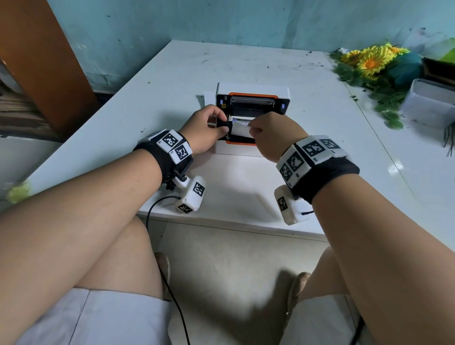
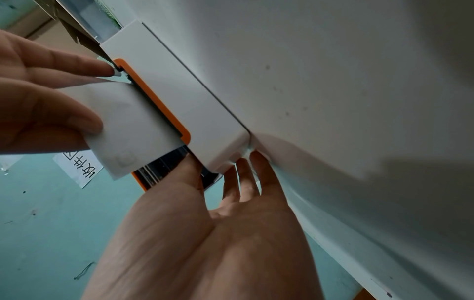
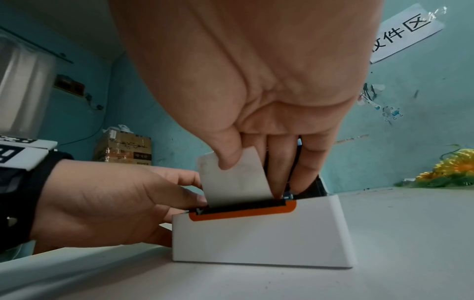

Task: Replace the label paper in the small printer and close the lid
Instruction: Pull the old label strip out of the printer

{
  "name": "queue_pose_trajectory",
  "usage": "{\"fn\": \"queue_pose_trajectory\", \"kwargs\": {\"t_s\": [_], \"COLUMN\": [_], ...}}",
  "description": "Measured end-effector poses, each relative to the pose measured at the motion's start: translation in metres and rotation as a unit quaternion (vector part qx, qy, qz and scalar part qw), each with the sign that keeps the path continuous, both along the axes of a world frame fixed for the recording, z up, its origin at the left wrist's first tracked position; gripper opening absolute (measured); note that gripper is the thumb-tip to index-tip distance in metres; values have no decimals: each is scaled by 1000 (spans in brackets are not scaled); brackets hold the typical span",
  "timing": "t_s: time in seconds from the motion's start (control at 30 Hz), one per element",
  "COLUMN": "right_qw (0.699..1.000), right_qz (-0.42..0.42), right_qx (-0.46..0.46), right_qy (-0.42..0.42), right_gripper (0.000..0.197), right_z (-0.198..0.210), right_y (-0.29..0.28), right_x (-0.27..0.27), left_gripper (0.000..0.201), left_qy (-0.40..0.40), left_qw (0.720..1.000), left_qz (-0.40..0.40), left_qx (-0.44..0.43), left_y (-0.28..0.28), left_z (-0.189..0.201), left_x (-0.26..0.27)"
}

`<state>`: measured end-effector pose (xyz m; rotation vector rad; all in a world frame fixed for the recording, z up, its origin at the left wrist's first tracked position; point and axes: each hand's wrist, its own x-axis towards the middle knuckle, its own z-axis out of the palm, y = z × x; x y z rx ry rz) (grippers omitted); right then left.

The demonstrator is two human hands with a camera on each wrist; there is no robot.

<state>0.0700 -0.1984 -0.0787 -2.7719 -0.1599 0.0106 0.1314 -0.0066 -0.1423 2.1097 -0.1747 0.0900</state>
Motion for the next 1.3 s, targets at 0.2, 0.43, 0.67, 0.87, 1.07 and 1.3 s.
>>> {"fn": "queue_pose_trajectory", "kwargs": {"t_s": [0.2, 0.43, 0.67, 0.87, 1.07, 1.3], "right_qw": [1000, 985, 927, 892, 878, 844], "right_qz": [4, -14, -36, 1, 8, -12], "right_qx": [16, 109, 262, 399, 443, 512], "right_qy": [-27, -134, -265, -210, -179, -160], "right_gripper": [43, 35, 24, 15, 24, 34], "right_z": [0, -1, 7, 5, 9, 7], "right_y": [-8, -23, -33, -26, -31, -40], "right_x": [-4, -2, -2, -12, -19, -13], "left_gripper": [16, 20, 57, 54, 31, 11], "left_qy": [6, 19, 12, 106, 122, 47], "left_qw": [1000, 997, 996, 981, 957, 961], "left_qz": [3, 38, 83, 15, -20, -10], "left_qx": [-1, 68, -42, -163, -262, -271], "left_y": [-1, -5, -15, -28, -32, -42], "left_z": [3, 27, 64, 70, 69, 76], "left_x": [-2, -16, -35, -44, -48, -54]}}
